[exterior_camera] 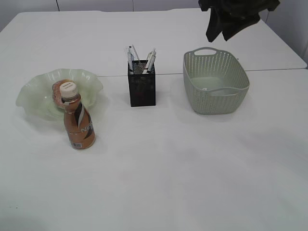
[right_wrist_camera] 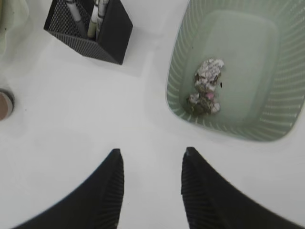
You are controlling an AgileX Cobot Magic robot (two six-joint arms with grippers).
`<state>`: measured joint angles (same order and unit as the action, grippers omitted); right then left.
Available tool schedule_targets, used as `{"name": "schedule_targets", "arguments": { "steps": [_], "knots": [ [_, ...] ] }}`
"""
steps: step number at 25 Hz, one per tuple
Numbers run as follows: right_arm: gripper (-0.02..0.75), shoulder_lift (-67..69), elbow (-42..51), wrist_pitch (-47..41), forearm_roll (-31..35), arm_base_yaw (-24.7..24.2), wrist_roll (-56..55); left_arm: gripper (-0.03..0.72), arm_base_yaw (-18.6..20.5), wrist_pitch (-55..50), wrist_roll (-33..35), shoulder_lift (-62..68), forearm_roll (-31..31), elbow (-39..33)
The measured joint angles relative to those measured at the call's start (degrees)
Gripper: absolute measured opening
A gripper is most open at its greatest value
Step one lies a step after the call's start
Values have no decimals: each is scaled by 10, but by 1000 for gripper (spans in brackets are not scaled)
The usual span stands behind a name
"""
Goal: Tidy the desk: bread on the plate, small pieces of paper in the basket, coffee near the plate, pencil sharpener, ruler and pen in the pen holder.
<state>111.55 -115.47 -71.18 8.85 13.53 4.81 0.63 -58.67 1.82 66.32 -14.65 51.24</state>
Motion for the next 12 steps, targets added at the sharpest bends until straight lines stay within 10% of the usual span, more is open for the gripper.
{"name": "schedule_targets", "arguments": {
  "steps": [12],
  "knots": [
    [300, -206, 289, 0, -9, 0, 29, 407, 0, -26, -39, -76, 103, 0]
  ]
}}
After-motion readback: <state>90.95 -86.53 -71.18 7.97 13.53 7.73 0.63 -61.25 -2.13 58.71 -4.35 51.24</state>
